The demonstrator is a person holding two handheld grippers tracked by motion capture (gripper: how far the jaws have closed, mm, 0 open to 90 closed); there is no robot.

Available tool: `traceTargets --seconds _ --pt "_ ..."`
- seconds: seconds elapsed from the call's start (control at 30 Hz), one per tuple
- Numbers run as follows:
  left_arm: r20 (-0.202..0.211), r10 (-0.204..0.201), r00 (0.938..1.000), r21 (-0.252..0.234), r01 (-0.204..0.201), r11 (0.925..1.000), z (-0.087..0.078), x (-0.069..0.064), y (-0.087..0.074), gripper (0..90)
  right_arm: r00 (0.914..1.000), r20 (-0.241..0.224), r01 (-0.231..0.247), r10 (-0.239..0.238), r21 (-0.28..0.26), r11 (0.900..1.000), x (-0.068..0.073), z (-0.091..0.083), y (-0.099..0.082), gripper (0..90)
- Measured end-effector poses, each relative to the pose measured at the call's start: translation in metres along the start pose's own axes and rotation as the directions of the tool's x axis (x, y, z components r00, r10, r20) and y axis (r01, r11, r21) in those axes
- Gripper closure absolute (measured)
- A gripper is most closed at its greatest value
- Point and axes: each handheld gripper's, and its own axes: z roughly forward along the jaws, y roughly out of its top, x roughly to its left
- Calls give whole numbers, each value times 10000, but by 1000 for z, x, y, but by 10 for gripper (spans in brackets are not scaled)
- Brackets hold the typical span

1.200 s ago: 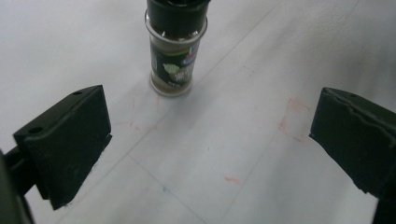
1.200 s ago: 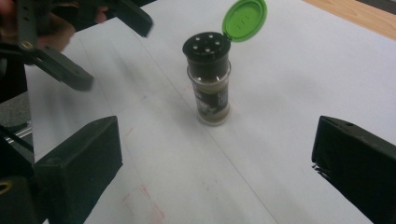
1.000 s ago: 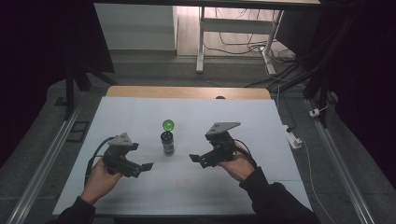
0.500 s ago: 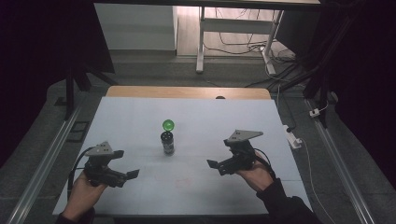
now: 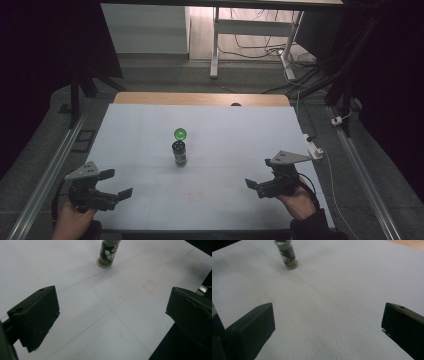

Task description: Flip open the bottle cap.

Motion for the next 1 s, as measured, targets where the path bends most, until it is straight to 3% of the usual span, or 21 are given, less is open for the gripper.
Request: traceTargets --seconds 0.23,0.37,0.63,0.73,1.0 --pt "-368 -335 9988 -152 329 9993 -15 4 -15 0 9966 693 -435 436 -28 9990 -11 -20 -20 0" --pt "-606 -456 9971 -99 451 9989 -19 6 -22 0 9909 1158 -714 683 232 9972 -18 -30 -34 0" --pt "-1138 -518 9921 57 528 9986 -24 6 -29 0 9835 1468 -1169 1055 710 9906 -23 -40 -53 0" --pt "-1378 -525 9891 266 566 9980 -26 6 -31 0 9795 1580 -1363 1249 635 9886 -24 -45 -56 0" --pt "-1604 -648 9849 589 751 9954 -25 6 -31 0 9753 1620 -1651 1499 850 9826 -25 -50 -59 0"
